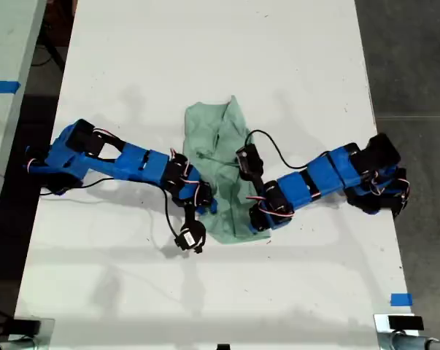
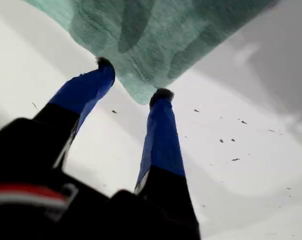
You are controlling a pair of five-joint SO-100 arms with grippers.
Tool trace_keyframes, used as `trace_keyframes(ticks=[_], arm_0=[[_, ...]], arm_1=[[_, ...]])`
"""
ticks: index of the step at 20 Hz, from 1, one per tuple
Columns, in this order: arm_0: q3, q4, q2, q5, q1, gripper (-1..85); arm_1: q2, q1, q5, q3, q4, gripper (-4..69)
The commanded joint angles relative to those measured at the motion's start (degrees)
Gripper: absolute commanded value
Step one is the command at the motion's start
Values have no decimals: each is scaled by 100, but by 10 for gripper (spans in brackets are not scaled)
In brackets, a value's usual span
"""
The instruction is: Fold t shirt
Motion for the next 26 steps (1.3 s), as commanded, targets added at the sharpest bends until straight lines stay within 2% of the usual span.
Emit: trace_keyframes(ticks=[1, 3, 6, 9, 10, 11, 12, 13, 16, 21, 24, 26], arm_0=[[-369, -176, 44, 35, -79, 101], [-369, -246, -79, 149, -18, 159], [-369, -378, -211, 272, 97, 181], [-343, -387, -325, 237, 105, 172], [-343, -396, -352, 237, 114, 160], [-343, -413, -360, 246, 123, 114], [-343, -422, -360, 193, 141, -2], [-343, -448, -343, 211, 149, -2], [-343, -448, -141, 229, 176, -3], [-343, -580, 1072, 369, 149, -3], [-149, -527, 1925, 457, -167, -3], [281, -396, 2522, 510, -510, -3]], arm_1=[[123, 35, 114, -123, -123, 208], [132, 97, 158, 105, -202, 233], [272, 185, 264, 677, -580, 252], [686, 255, 422, 1696, -1354, 194], [817, 281, 448, 2021, -1644, 166], [905, 290, 475, 2241, -1837, 121], [940, 290, 483, 2320, -1934, 46], [940, 290, 475, 2320, -1960, -8], [976, 308, 299, 2215, -2013, -8], [1011, 457, -545, 316, -1477, -7], [1072, 1011, -1134, -598, -1090, -7], [1283, 1556, -1608, -633, -1063, -8]])
